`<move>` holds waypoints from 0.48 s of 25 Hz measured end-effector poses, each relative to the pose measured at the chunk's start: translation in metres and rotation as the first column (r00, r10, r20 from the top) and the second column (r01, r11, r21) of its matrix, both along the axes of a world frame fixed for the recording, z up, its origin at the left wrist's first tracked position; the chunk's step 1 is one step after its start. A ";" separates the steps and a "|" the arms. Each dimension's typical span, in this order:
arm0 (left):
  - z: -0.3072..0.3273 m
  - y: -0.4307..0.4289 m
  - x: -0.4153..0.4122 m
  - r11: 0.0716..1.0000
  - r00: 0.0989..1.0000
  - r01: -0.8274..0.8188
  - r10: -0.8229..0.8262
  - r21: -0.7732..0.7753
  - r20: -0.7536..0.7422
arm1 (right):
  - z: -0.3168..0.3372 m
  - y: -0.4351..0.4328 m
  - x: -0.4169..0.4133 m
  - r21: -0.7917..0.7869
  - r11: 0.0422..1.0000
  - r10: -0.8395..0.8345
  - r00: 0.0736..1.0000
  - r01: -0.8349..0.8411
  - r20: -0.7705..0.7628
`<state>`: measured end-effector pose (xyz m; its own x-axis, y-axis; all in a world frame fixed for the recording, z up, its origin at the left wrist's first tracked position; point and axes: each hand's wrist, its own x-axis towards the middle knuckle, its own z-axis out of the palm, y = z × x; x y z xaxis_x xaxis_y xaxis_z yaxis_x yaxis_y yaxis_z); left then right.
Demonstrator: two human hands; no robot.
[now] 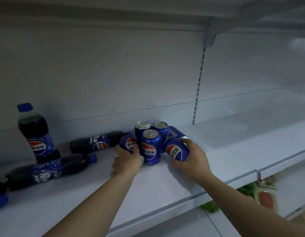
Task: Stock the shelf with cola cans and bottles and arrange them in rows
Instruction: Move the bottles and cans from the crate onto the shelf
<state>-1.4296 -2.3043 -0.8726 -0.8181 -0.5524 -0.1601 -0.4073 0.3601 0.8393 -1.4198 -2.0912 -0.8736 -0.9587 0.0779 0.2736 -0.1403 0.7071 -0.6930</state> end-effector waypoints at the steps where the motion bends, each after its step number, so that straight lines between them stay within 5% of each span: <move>1: 0.000 -0.001 -0.011 1.000 1.000 -0.008 0.008 0.000 0.013 | -0.003 -0.002 -0.006 0.038 0.999 -0.012 0.999 0.013 -0.035; 8: -0.006 -0.002 -0.055 0.986 0.998 0.070 -0.068 -0.153 0.014 | -0.025 -0.010 -0.039 0.239 0.939 -0.156 0.926 0.247 -0.343; 12: -0.010 0.000 -0.066 0.979 0.997 0.080 -0.083 -0.189 -0.007 | -0.028 -0.004 -0.049 0.243 0.927 -0.189 0.917 0.284 -0.350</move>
